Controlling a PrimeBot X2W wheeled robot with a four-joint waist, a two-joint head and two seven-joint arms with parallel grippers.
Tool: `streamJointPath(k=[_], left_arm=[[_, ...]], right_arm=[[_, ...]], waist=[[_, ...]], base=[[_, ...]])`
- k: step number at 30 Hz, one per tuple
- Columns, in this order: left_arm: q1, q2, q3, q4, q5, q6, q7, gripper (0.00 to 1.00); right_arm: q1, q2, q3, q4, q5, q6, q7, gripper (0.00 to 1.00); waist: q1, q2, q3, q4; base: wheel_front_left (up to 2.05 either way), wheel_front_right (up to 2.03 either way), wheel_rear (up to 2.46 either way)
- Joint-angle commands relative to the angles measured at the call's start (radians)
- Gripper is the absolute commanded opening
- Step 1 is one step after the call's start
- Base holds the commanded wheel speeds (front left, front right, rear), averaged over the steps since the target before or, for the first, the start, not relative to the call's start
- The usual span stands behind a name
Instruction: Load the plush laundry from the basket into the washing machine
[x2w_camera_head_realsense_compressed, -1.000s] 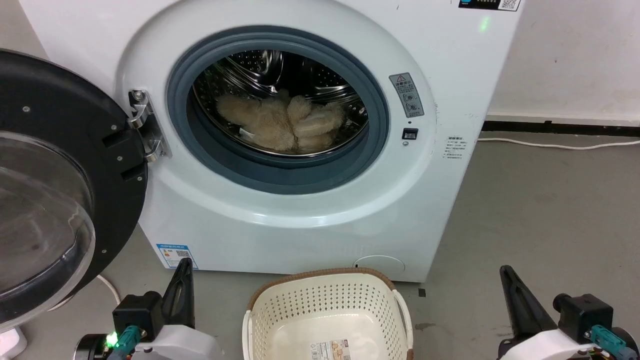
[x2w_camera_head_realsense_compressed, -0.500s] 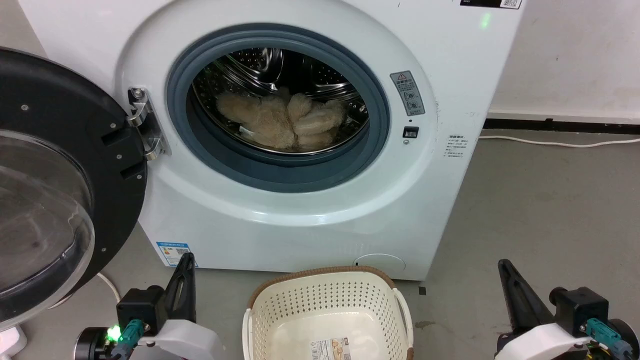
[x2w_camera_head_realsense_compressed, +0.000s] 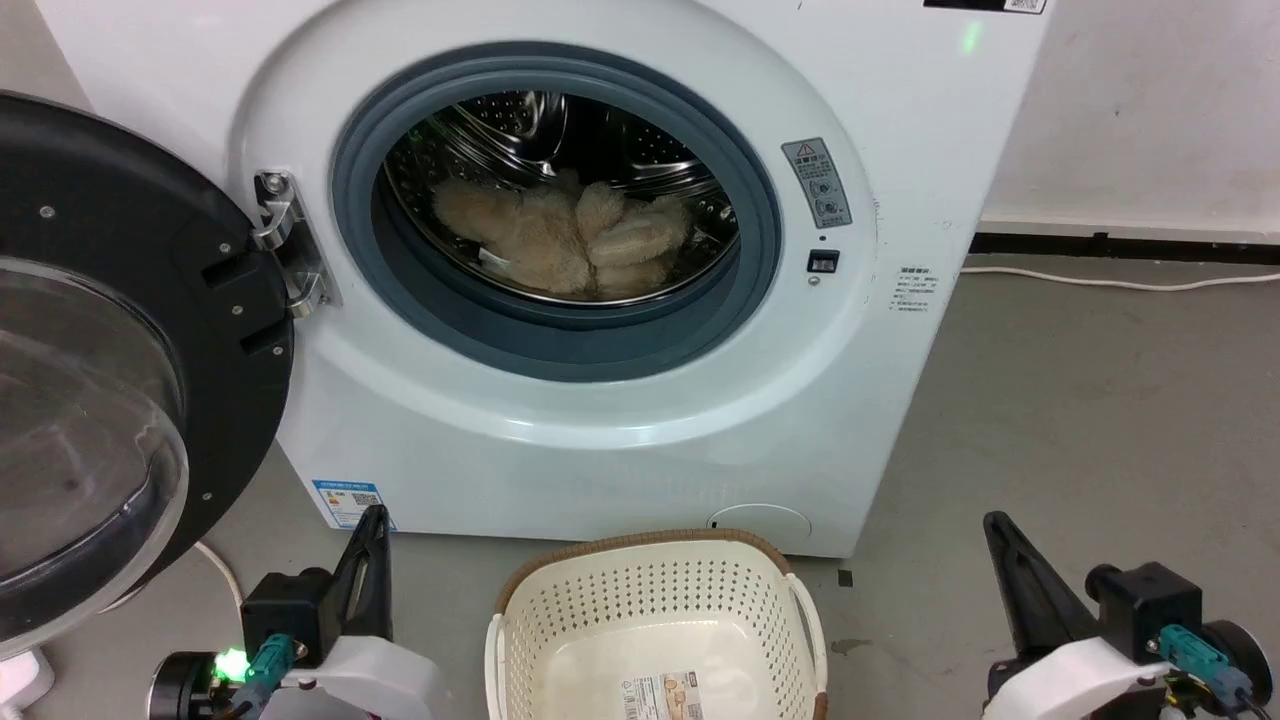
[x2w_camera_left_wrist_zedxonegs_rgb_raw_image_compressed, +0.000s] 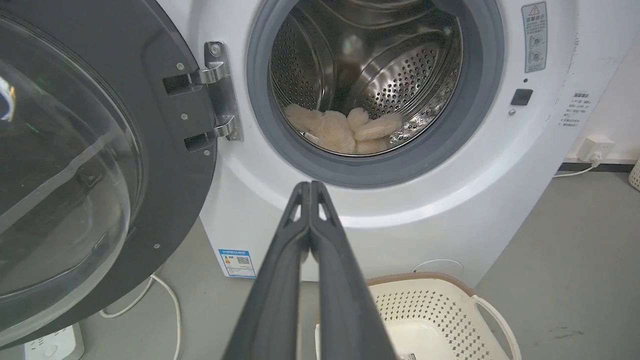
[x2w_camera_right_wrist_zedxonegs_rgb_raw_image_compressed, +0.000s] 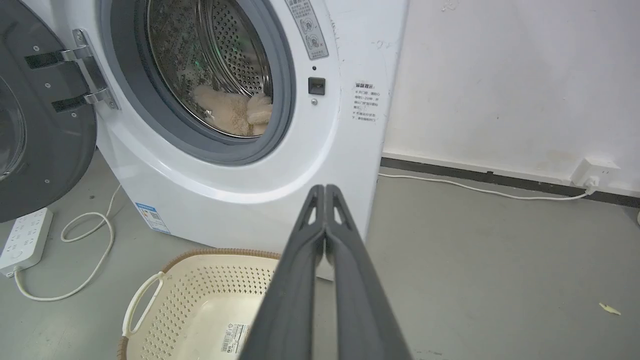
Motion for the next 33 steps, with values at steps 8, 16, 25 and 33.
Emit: streamJointPath(k=[8,16,25,33], left_arm=[[-0.017,-0.031,0.028,-0.003,0.052,-0.026,0.019,0.00],[-0.019,-0.051,0.048,-0.004,0.086,-0.043,0.031,0.00],[-0.020,-0.057,0.054,-0.004,0.096,-0.048,0.034,0.00],[-0.020,-0.057,0.054,-0.004,0.096,-0.048,0.034,0.00]], right_arm=[[-0.026,-0.002,0.003,-0.007,-0.029,0.001,0.010,0.00],[-0.035,-0.002,0.005,-0.008,-0.046,0.001,0.016,0.00],[-0.037,-0.002,0.005,-0.008,-0.051,0.001,0.018,0.00],[-0.037,-0.002,0.005,-0.008,-0.051,0.001,0.018,0.00]], waist=[[0.0000,0.0000,0.004,0.001],[0.0000,0.0000,0.008,0.001],[0.0000,0.0000,0.009,0.001],[0.0000,0.0000,0.009,0.001]], base=[[0.00,0.00,0.00],[0.00,0.00,0.00],[0.00,0.00,0.00],[0.00,0.00,0.00]])
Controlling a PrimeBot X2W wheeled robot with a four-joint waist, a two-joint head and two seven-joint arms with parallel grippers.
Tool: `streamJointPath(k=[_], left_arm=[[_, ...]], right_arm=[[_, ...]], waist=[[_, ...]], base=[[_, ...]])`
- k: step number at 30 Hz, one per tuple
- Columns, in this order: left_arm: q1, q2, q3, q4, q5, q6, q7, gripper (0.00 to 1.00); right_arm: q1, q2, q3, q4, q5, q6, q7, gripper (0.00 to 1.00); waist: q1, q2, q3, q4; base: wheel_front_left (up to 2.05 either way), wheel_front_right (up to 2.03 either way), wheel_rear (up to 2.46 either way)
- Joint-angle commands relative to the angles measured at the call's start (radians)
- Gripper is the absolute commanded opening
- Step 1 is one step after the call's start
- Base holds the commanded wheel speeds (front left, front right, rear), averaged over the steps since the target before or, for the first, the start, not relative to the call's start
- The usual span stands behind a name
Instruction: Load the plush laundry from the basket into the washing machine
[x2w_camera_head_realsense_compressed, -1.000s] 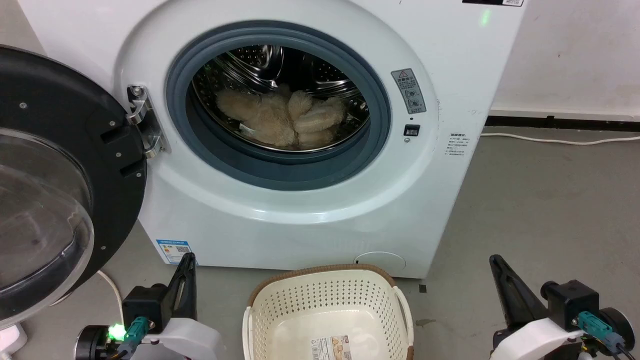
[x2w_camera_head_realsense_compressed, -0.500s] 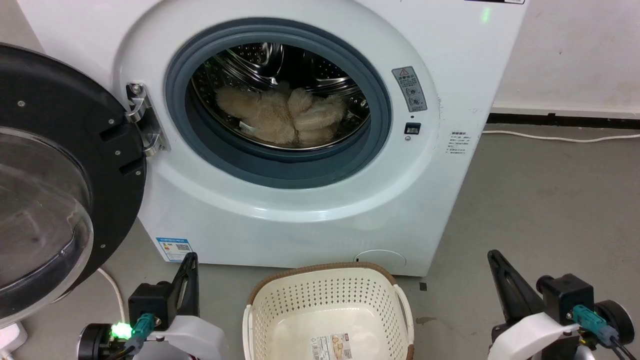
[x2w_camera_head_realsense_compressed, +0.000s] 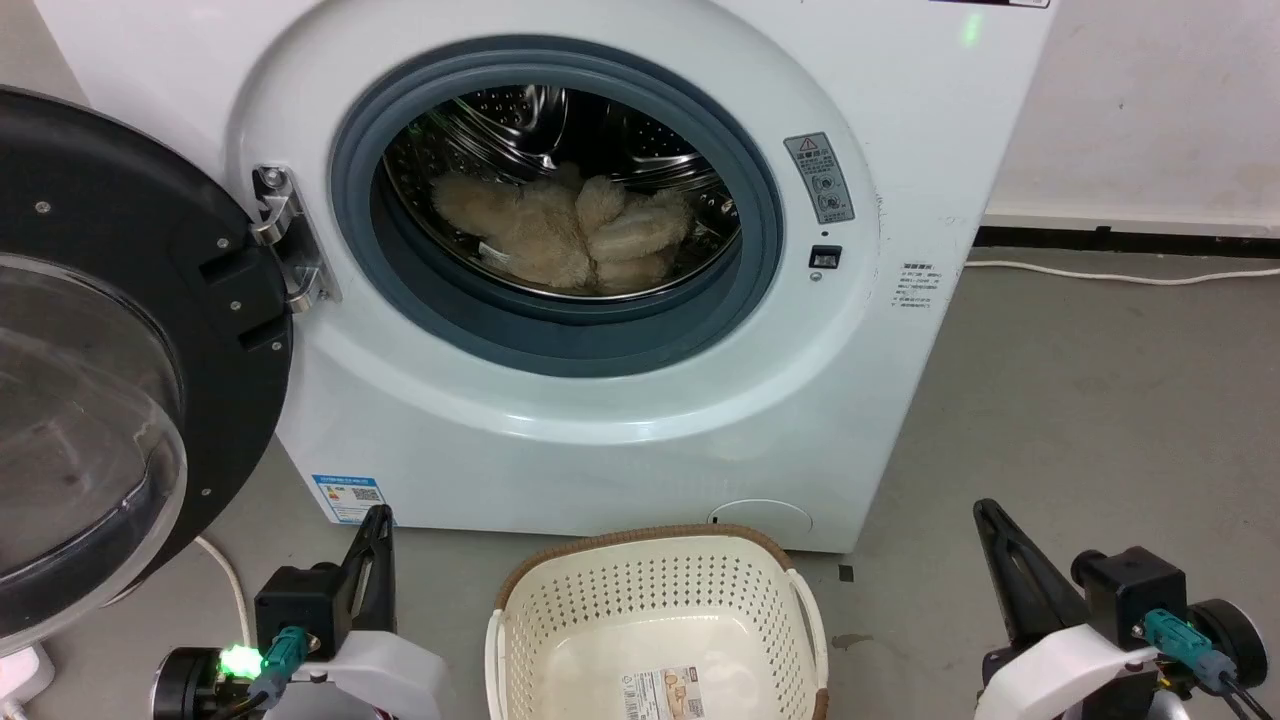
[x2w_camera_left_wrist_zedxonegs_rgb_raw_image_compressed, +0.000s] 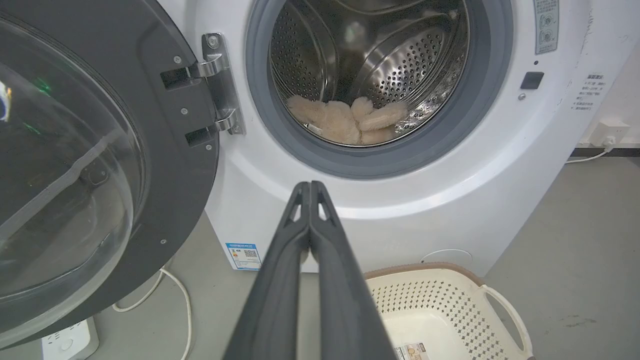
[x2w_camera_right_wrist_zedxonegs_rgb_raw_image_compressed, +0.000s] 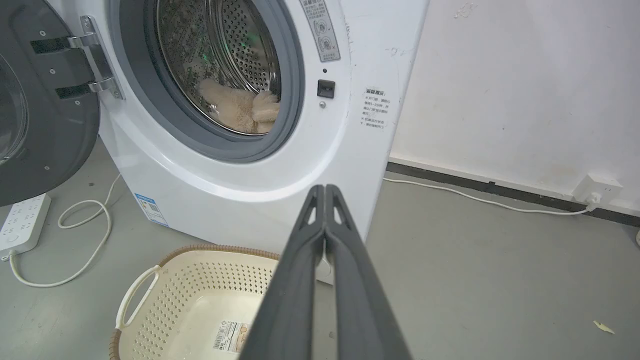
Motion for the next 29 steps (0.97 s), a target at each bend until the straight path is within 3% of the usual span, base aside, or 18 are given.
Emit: streamJointPath(k=[1,29], left_arm=[[-0.015,-0.001,0.002,-0.004,0.003,-0.005,0.000,0.00],[-0.015,-0.001,0.002,-0.004,0.003,-0.005,0.000,0.00]], right_arm=[[-0.011,-0.002,0.000,-0.004,-0.008,0.001,0.000,0.00],[-0.011,-0.002,0.000,-0.004,-0.008,0.001,0.000,0.00]], waist=[[0.0000,-0.0001,0.000,0.000],[0.0000,-0.0001,0.000,0.000]], base=[[0.00,0.00,0.00],[0.00,0.00,0.00]])
